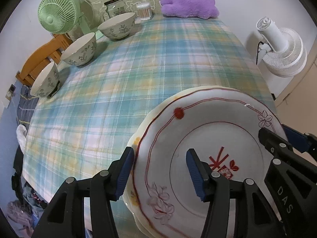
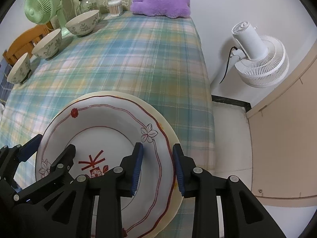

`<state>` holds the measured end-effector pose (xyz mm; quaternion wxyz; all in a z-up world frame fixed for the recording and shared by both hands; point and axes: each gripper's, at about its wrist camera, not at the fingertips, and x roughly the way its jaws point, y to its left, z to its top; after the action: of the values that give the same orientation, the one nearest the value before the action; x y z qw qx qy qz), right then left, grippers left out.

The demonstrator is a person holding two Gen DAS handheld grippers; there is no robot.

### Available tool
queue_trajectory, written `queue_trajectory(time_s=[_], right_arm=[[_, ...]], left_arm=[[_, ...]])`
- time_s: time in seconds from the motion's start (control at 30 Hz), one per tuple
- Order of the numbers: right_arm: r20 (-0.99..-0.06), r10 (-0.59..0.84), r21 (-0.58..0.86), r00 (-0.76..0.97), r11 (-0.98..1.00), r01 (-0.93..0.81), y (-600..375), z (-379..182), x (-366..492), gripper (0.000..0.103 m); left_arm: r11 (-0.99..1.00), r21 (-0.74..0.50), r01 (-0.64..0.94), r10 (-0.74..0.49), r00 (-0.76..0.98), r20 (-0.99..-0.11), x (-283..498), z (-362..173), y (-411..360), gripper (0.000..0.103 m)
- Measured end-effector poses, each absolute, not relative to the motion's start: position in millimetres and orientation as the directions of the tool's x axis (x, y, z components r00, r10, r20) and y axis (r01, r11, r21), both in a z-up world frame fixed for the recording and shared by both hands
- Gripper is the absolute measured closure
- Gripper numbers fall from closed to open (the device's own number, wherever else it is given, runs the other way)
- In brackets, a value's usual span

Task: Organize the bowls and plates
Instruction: 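Lower the red-trimmed plate onto the yellow plates and open both grippers, then move both grippers toward the wide grey bowl beside the green fan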

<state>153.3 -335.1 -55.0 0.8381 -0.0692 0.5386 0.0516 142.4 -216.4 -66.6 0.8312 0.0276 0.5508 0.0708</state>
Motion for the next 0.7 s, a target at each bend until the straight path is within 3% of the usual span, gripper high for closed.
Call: queue_trajectory(time_s=[0.4, 0.57, 0.7], right_arm=[[-0.912, 0.014, -0.044, 0.409, 0.99, -0.134, -337.6, -50.8, 150.0, 0.066], [-0.906, 0.014, -0.044, 0.422, 0.991, -0.127, -332.3, -38.4, 147.0, 0.053], [-0.897, 0.015, -0.047, 0.441, 0.99, -0.13, -320.7, -27.3, 146.9, 0.05]], left_arm=[[0.998, 0.014, -0.06, 0.036, 0.389, -0.921, 135.9, -58.3, -203.1, 0.026], [0.996, -0.038, -0.086, 0.001, 0.408, -0.913, 132.6, -49.3, -182.0, 0.018], [0.994, -0.062, -0.087, -0.018, 0.436, -0.9, 132.7, -39.7, -160.1, 0.016]])
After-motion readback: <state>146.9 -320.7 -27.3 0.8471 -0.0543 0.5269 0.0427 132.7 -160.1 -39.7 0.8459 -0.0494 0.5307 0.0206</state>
